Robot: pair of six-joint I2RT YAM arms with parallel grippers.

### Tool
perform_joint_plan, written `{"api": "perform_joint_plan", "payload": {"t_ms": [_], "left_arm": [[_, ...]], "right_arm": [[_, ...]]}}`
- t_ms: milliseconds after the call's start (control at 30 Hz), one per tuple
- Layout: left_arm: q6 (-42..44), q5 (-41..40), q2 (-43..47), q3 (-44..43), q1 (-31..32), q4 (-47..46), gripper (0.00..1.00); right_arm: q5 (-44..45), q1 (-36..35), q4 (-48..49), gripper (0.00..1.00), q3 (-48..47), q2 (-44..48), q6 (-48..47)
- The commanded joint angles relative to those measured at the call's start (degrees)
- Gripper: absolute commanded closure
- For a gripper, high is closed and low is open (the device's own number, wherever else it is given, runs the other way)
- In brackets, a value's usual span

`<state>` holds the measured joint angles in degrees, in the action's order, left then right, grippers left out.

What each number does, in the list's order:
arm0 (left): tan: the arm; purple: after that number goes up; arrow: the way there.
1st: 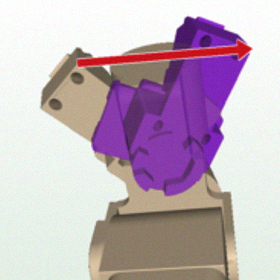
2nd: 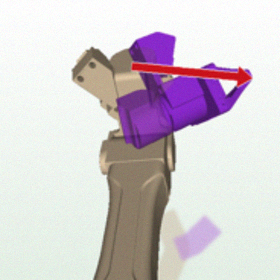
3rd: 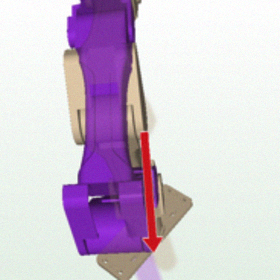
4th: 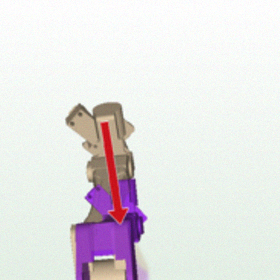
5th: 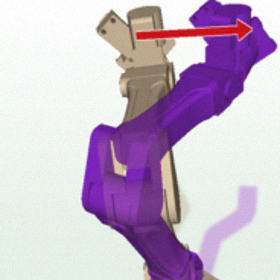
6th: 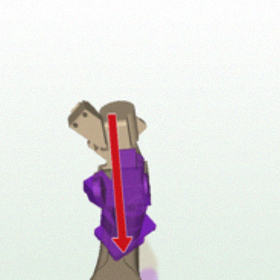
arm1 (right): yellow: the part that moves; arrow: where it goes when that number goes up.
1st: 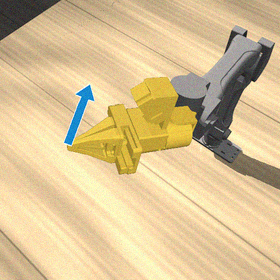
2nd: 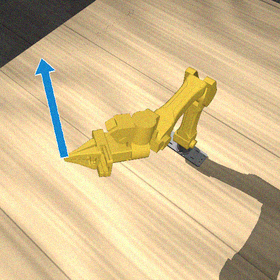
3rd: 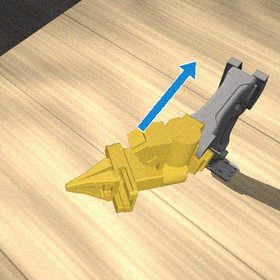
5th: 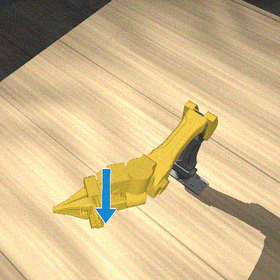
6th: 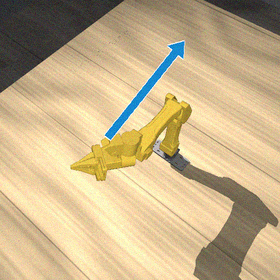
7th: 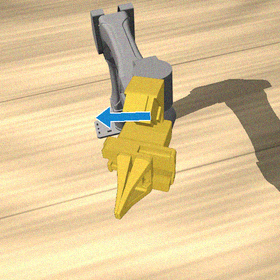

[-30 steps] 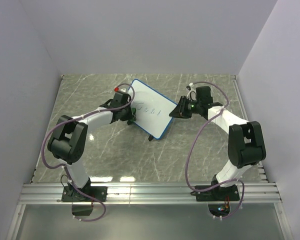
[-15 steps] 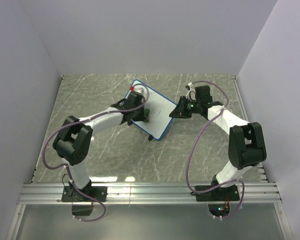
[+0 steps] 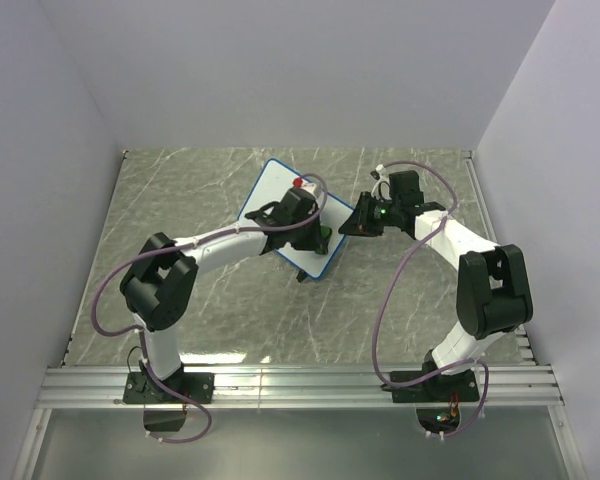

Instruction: Erase the whiteboard

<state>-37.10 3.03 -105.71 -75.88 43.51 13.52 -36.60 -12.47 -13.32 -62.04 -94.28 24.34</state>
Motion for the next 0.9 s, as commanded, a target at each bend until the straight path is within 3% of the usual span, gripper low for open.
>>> {"api": "perform_joint_plan", "payload": {"t_ms": [0,233,367,667,867], "left_arm": [[0.4,-2.7,0.0,1.1,-6.0,-0.9,1.00],[2.9,-2.9,-0.6,5.8,-19.0,-2.4,1.00],[4.0,-1.7,-2.3,6.0,-22.8,-1.9,1.00],[3.5,4.2,-0.6,7.1,-22.2,-4.9,1.00],[4.4,7.8,-0.2,1.6,-16.9,-3.6,1.00]], "right_arm": [[3.8,-0.5,-2.6,1.00,-0.8,3.0,-1.2],[4.1,-0.5,-4.5,1.00,-1.4,3.7,-2.7],[4.5,-0.4,-5.6,1.00,-2.3,3.6,-3.2],[4.8,-0.8,-5.2,1.00,-3.1,3.1,-2.6],[4.9,-1.4,-4.7,1.00,-3.0,2.4,-2.0]]}}
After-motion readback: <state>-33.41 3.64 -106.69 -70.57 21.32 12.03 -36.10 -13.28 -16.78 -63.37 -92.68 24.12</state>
